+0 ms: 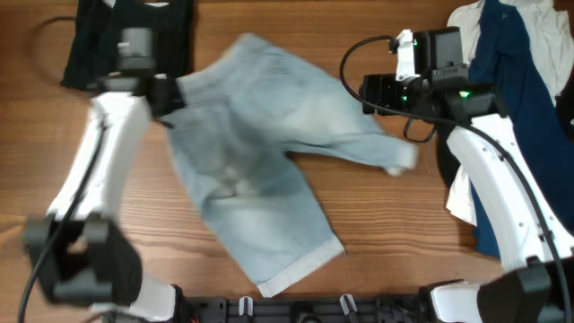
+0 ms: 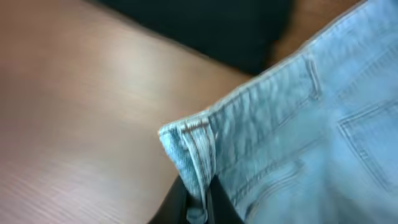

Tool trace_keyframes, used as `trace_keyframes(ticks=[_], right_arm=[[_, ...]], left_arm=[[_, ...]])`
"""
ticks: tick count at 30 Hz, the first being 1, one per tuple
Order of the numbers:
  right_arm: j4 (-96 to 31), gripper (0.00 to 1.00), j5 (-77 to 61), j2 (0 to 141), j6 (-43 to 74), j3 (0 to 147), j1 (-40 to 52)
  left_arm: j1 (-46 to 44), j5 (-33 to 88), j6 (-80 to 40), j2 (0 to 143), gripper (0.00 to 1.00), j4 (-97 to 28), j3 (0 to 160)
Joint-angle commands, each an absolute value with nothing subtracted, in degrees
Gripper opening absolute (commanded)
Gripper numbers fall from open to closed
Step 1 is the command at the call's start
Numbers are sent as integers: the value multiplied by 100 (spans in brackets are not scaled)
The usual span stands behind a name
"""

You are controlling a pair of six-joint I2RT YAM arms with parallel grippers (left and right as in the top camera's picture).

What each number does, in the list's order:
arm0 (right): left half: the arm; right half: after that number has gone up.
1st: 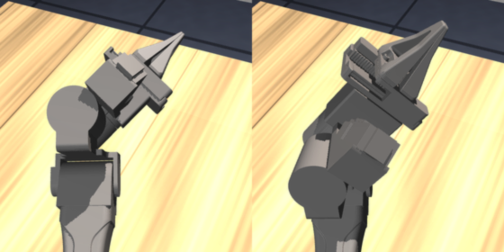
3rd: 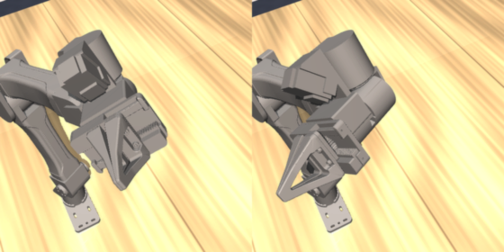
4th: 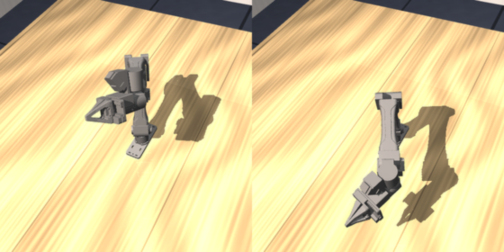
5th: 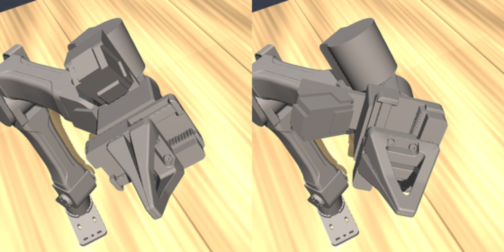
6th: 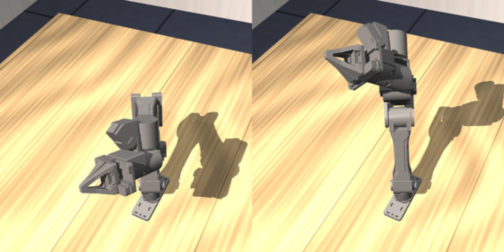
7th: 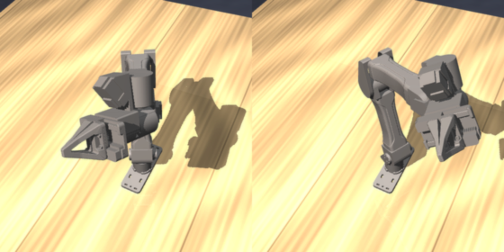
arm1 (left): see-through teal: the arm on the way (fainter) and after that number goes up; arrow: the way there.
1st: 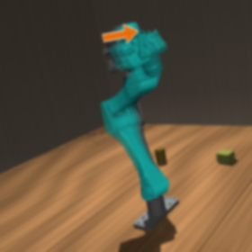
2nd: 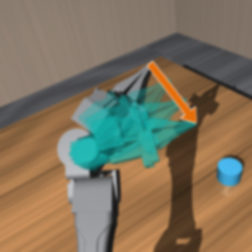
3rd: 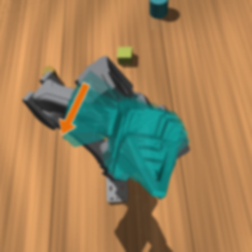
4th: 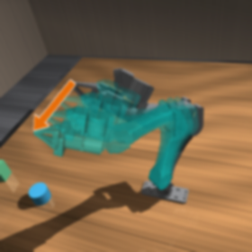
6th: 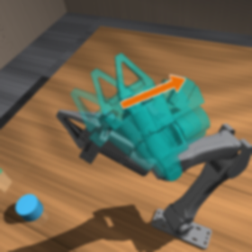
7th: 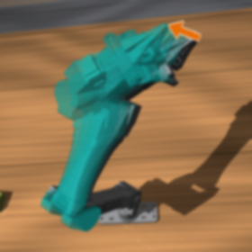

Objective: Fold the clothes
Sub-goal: 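Grasp the shorts waistband with the left gripper and drag it leftward, then grasp the right leg hem with the right gripper and pull it rightward to flatten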

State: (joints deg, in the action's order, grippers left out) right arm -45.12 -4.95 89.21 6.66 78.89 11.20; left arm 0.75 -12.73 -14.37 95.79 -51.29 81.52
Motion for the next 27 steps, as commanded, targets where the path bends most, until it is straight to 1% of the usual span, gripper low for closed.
trace_keyframes(ticks=[1, 2, 3, 6, 7, 8, 9, 12, 16, 20, 21, 23, 24, 26, 27], right_arm=[[-4440, 94, -840, 9338, 742, 7830, 1135], [-4414, 94, -895, 9428, 725, 7830, 1135], [-4388, 94, -958, 9511, 687, 7830, 1135], [-4274, 93, -1175, 9754, 591, 7830, 1140], [-4241, 91, -1212, 9856, 591, 7830, 1140], [-4226, 86, -1210, 9963, 596, 7830, 1138], [-4230, 80, -1210, 10127, 624, 7830, 1138], [-4423, 73, -1208, 10488, 961, 7828, 1138], [-4574, 70, -1332, 10849, 1337, 7828, 1138], [-4718, 47, -1640, 11052, 1369, 7811, 1138], [-4698, 43, -1638, 11056, 1374, 7747, 1138], [-4652, 32, -1634, 11056, 1393, 7605, 1138], [-4589, 29, -1636, 11056, 1393, 7522, 1138], [-4501, 16, -1636, 11056, 1391, 7439, 1138], [-4471, 4, -1636, 11056, 1385, 7432, 1138]], left_arm=[[657, -1492, -1590, 9332, 6, -5870, 8211], [729, -1398, -1590, 9338, 11, -6010, 8208], [781, -1304, -1590, 9365, 18, -6143, 8208], [799, -1243, -1590, 9376, 46, -6313, 8208], [788, -1243, -1590, 9376, 57, -6355, 8208], [784, -1243, -1590, 9376, 61, -6381, 8208], [784, -1240, -1592, 9376, 66, -6434, 8208], [784, -1166, -1592, 9376, 72, -6547, 8208], [784, -939, -1592, 9376, 74, -6567, 8208], [784, -834, -1592, 9376, 77, -6569, 8208], [784, -834, -1592, 9376, 77, -6565, 8208], [784, -836, -1592, 9376, 78, -6567, 8208], [784, -838, -1590, 9376, 79, -6567, 8208], [784, -838, -1590, 9376, 80, -6563, 8208], [784, -838, -1590, 9376, 80, -6556, 8208]])
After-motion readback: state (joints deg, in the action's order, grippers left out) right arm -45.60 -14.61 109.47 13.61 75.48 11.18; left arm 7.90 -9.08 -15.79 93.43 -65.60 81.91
